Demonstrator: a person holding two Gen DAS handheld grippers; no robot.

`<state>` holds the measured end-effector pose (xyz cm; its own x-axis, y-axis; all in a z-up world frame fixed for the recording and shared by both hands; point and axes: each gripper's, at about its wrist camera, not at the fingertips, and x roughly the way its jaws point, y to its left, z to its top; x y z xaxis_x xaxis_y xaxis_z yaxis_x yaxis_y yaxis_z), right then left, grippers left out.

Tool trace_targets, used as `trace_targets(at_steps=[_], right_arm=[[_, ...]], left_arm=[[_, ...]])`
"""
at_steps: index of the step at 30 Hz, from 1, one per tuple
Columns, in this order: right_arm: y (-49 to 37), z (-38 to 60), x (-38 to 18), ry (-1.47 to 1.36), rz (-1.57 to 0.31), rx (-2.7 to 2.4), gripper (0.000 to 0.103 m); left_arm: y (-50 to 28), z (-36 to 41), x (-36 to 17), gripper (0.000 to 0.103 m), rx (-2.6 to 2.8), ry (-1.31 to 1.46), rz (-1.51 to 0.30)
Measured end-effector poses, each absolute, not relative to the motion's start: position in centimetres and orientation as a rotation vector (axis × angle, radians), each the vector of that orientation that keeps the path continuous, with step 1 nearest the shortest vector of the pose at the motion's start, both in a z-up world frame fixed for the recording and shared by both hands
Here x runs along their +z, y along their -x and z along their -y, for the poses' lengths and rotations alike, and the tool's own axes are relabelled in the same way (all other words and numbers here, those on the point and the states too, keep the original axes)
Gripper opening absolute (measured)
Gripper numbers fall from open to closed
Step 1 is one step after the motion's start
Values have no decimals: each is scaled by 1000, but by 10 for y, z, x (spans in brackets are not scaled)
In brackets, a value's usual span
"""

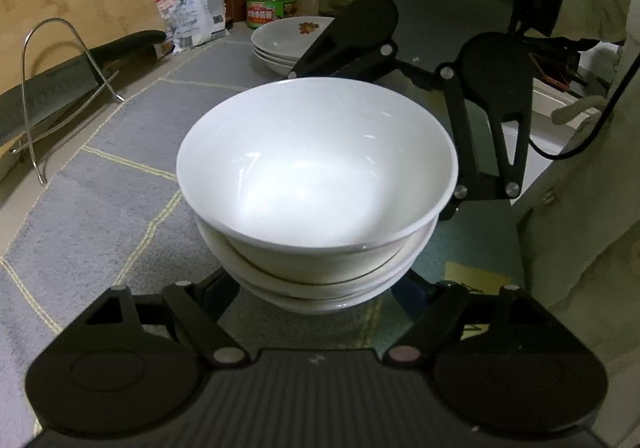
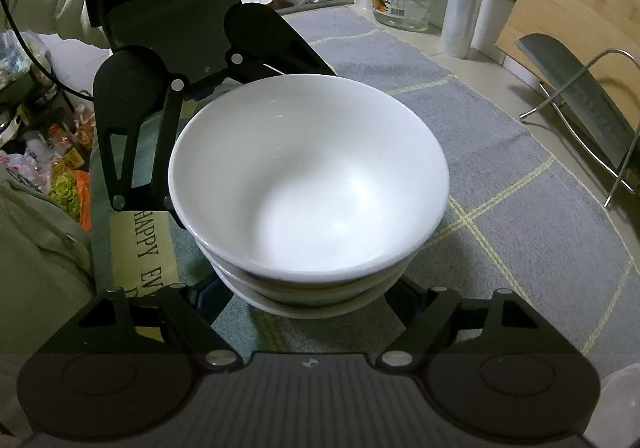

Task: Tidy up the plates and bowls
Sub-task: 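Lift the bowl stack with both grippers and carry it toward the white plate stack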

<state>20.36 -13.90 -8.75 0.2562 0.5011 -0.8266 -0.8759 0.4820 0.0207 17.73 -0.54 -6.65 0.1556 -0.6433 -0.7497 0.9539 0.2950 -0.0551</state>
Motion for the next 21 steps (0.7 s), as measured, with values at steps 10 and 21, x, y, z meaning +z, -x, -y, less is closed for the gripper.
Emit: trace_targets(at_steps=[10,21], right_arm=[[-205,142,-86,512,-882,1011,85],[-199,148,-74,531,-862,1014,85]], left_arm=[[-174,9,-66,82,-1166,-495,-777],[-171,17,-55,82,-1144,-490,-777]])
